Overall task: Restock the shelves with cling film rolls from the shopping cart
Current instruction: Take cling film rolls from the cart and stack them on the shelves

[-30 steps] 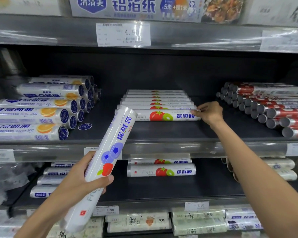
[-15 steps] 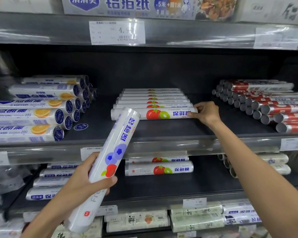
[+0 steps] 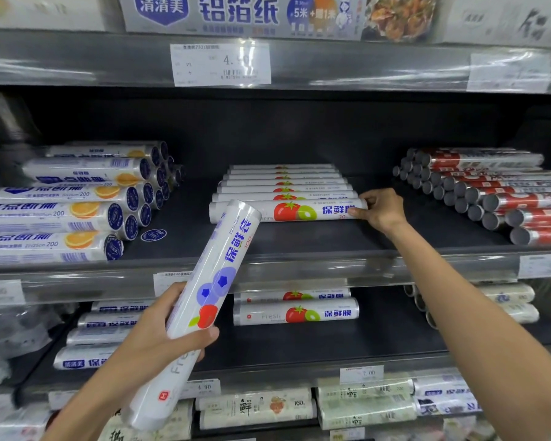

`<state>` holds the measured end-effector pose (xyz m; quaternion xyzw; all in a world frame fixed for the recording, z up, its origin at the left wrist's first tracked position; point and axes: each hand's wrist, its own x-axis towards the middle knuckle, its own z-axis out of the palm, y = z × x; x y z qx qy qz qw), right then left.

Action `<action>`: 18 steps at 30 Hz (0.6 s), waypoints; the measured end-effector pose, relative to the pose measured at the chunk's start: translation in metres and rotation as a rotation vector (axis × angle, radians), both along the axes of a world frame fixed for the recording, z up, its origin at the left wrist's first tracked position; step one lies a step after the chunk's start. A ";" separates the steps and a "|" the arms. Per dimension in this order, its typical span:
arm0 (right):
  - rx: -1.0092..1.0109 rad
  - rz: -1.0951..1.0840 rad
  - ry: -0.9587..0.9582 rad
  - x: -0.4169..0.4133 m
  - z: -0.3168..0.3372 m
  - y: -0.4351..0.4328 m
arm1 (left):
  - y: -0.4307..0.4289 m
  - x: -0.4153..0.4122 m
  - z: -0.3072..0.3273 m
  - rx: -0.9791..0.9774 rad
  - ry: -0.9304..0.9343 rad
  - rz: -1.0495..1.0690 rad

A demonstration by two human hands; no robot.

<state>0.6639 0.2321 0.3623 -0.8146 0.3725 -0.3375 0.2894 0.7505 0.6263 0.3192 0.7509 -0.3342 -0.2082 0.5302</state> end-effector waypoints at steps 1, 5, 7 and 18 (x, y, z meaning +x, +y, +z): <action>0.000 0.004 0.005 -0.001 0.000 0.000 | 0.000 -0.001 0.000 0.001 0.001 -0.003; 0.001 0.012 0.011 -0.002 -0.001 0.001 | -0.002 -0.005 0.002 -0.001 -0.007 -0.020; 0.005 0.013 0.015 -0.002 -0.001 0.000 | -0.004 -0.005 0.002 -0.005 -0.003 -0.025; -0.258 0.070 -0.005 -0.072 0.004 0.007 | -0.058 -0.030 0.044 -0.007 -0.058 -0.122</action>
